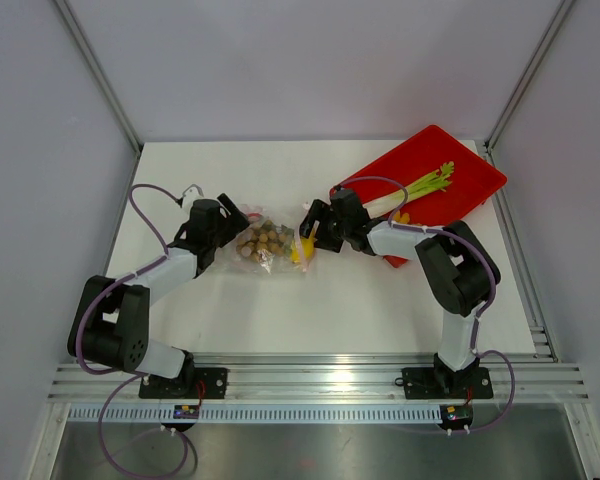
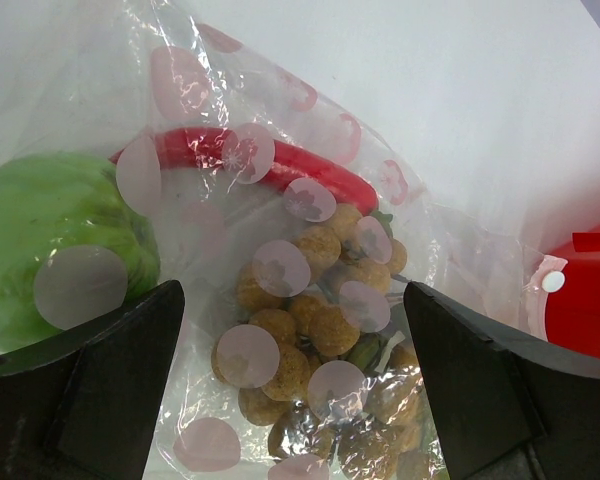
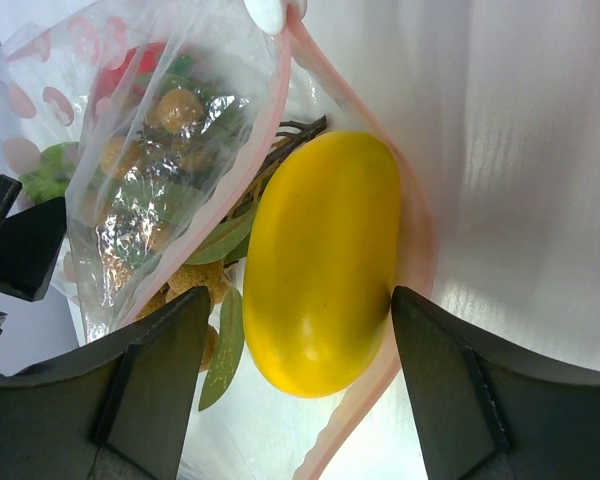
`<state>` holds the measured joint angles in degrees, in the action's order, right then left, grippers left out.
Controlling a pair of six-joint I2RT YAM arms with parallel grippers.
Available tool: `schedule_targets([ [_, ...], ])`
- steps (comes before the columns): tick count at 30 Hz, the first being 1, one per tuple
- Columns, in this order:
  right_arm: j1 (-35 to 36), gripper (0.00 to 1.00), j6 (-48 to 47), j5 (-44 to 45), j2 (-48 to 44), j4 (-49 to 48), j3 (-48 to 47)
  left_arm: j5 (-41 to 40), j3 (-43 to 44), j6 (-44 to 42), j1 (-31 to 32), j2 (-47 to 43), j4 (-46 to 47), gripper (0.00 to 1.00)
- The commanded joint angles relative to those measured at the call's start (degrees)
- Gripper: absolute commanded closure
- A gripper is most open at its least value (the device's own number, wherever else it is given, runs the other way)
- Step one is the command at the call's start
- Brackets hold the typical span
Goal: Open the zip-top bag and remove the fake food
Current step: Pick up the fake fruit from the zipper food storage bag.
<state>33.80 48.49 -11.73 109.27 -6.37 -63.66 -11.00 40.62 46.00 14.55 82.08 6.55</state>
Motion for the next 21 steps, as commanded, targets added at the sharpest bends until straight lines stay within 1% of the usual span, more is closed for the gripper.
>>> schedule_targets([
  [1,-0.1,0.2,0.3,-1.5,0.0,-1.5,-1.1,-0.1,-0.6,-0.9,-0.3,-1.3,2.4,0.05],
  [6,-0.1,0.21,-0.2,-0.8,0.6,0.3,-1.7,0.0,-0.5,-1.0,-0.3,-1.3,2.4,0.05],
  [8,0.0,0.24,-0.3,-0.8,0.9,0.8,-2.0,0.0,-0.5,-1.0,-0.3,-1.3,2.4,0.05],
  [12,0.0,0.25,-0.6,-0.8,1.6,1.4,-2.4,0.1,-0.5,-1.0,-0.3,-1.3,2.4,0.05],
  [15,0.2,0.25,-0.9,-0.8,2.3,1.9,-3.2,0.1,-0.5,-1.1,-0.3,-1.3,2.4,0.05],
  [21,0.7,0.22,-1.4,0.0,3.0,2.9,-4.2,0.1,-0.6,-1.1,-0.3,-1.2,2.4,0.05],
])
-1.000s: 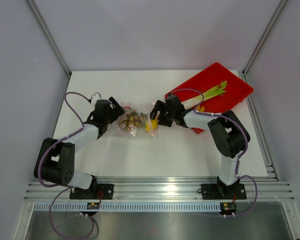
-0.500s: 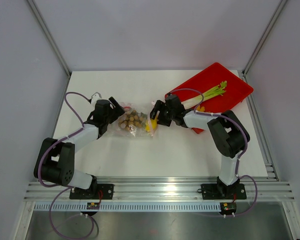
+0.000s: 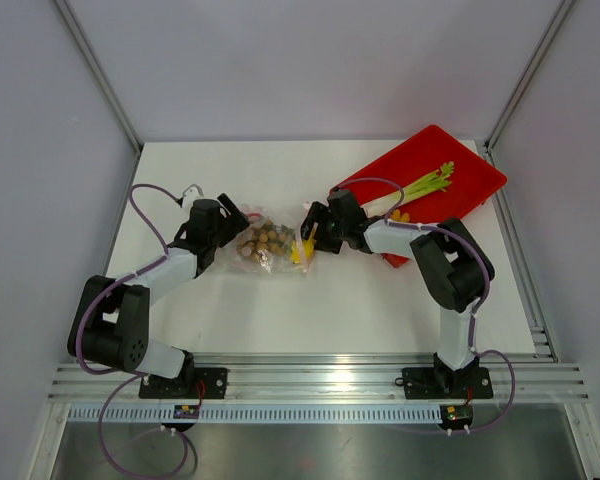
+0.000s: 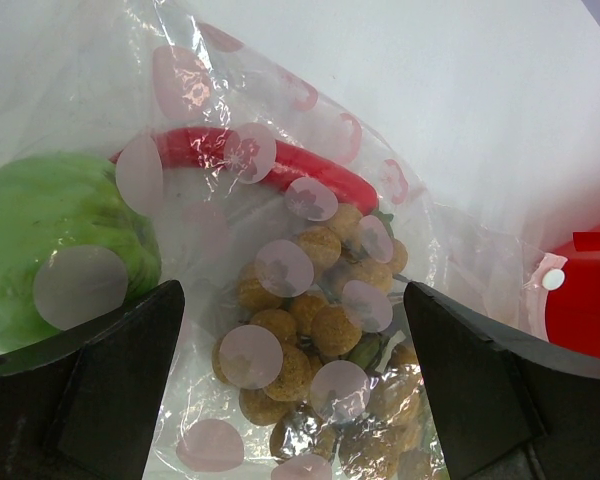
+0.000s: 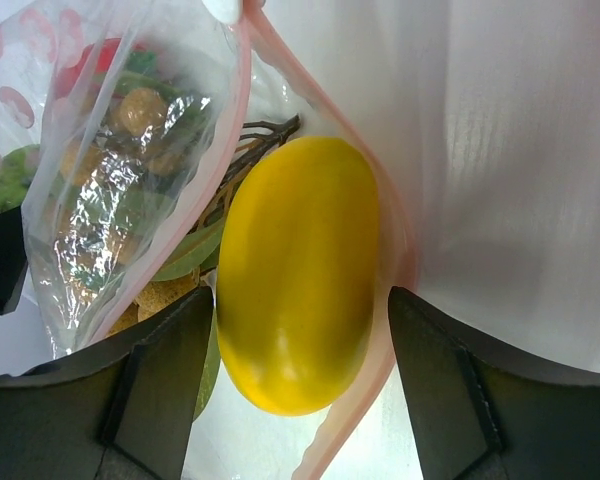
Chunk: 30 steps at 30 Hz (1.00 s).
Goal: Open the zip-top bag and remove the fake food
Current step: Pick up the fake fruit from the zipper food storage bag.
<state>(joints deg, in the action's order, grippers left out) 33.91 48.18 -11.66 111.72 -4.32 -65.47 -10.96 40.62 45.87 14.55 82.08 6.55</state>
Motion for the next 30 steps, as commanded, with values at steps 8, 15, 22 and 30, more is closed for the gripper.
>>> schedule_targets([
  [8,1.2,0.24,-1.4,0.1,2.0,1.9,-3.6,0.2,-0.6,-1.1,-0.3,-1.1,2.5,0.05],
  [15,1.2,0.35,-1.9,0.1,0.0,1.7,-2.8,0.0,-0.6,-1.0,-0.3,-1.3,2.3,0.05],
  [22,1.2,0.35,-2.6,2.5,-3.9,4.0,-2.3,-0.1,-0.7,-1.0,-0.3,-1.4,2.2,0.05],
  [30,1.0,0.35,-5.2,8.6,-9.4,9.9,-2.4,0.0,-0.8,-1.0,-0.3,-1.2,2.2,0.05],
])
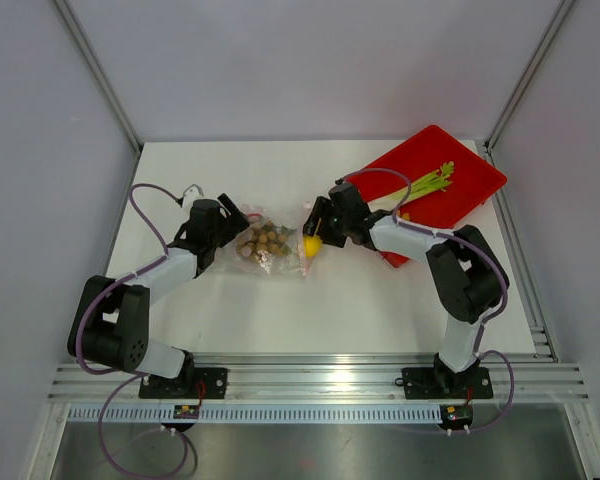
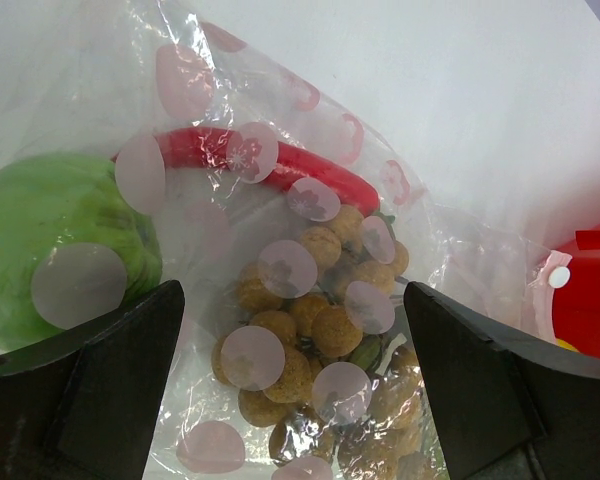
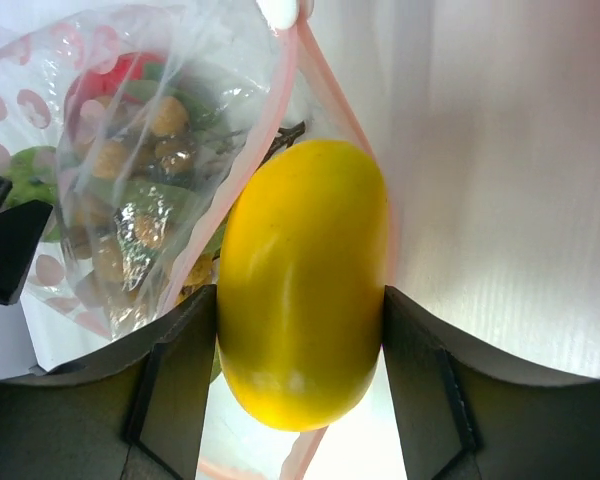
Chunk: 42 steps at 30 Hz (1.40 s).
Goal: Open the zip-top bag and remove the fake food
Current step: Pick up the fake fruit from the zipper food storage bag, then place the fake fruit in the bin.
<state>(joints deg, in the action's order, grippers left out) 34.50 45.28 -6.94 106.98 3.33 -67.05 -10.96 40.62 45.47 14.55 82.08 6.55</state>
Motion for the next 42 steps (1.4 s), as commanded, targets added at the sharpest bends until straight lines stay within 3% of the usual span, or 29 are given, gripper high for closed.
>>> schedule_targets([
  [1,0.1,0.35,-2.7,4.3,-5.2,2.9,-0.9,0.0,-0.9,-0.6,-0.3,-1.3,2.1,0.05],
  [6,-2.5,0.36,-3.0,5.1,-10.3,3.8,0.9,0.3,-1.2,-0.3,-0.3,-2.3,1.9,0.05],
  [13,-11.7,0.36,-2.6,3.1,-17.1,3.6,5.0,0.9,-2.2,0.9,-0.2,-5.0,1.6,0.05],
  [19,-18.7,0.35,-2.5,6.3,-19.2,3.1,7.2,0.9,-2.7,2.2,-0.2,-6.4,1.3,0.04],
  [31,-23.1,0.31,-3.5,15.3,-14.3,5.7,5.7,-1.3,-4.8,4.8,-0.2,-9.0,0.2,0.03],
  [36,-24.1,0.19,-3.2,16.3,-13.6,8.6,4.7,-2.7,-5.7,5.3,-0.2,-11.2,0.0,0.03],
  [42,-24.1,0.17,-2.5,15.1,-16.8,8.4,6.0,-3.9,-6.0,5.3,-0.2,-12.3,-0.3,0.02],
])
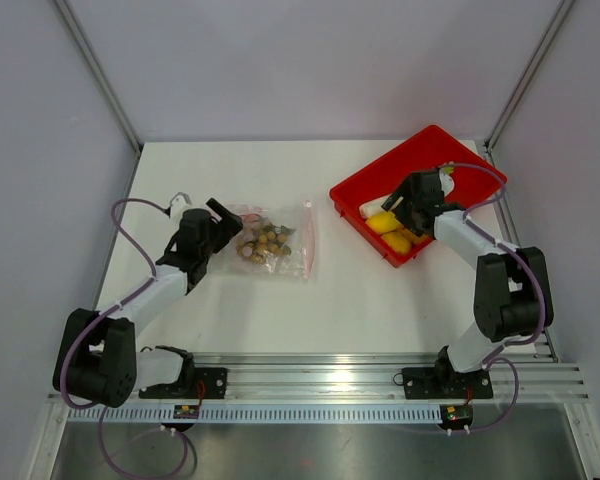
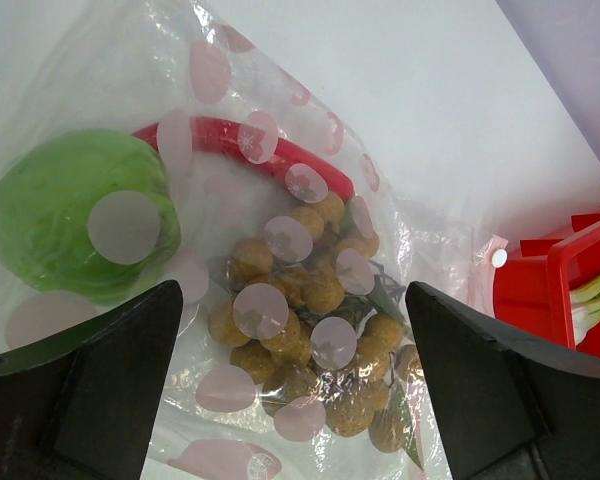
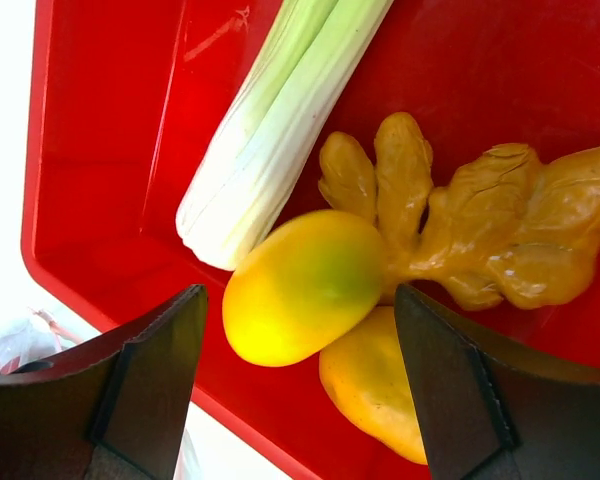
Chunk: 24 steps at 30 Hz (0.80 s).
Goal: Open the zip-top bag and remove the fake food
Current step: Place the fake fruit in the bin, then pick up the fake fruit from the zipper food storage bag.
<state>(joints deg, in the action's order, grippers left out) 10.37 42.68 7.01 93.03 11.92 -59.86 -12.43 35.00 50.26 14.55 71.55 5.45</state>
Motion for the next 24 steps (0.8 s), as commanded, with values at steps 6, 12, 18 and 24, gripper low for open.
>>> schedule_targets([
  [6,0.3,0.27,2.3,-6.8,-9.6,-5.7,4.4,-3.3,-1.1,0.1,-0.2,-2.9,1.6,0.02],
  [12,5.6,0.37,4.7,-13.2,-12.4,-9.7,7.6,-2.4,-0.8,0.5,-0.2,-2.0,2.5,0.02],
  [18,15.0,0.44,6.4,-12.1,-7.4,-11.3,5.8,-2.7,-1.6,0.3,-0.2,-1.6,4.7,0.02],
  [24,16.2,0.7,7.9,-18.1,0.9,-16.0,3.8,-2.4,-0.9,0.1,0.6,0.6,5.4,0.03],
])
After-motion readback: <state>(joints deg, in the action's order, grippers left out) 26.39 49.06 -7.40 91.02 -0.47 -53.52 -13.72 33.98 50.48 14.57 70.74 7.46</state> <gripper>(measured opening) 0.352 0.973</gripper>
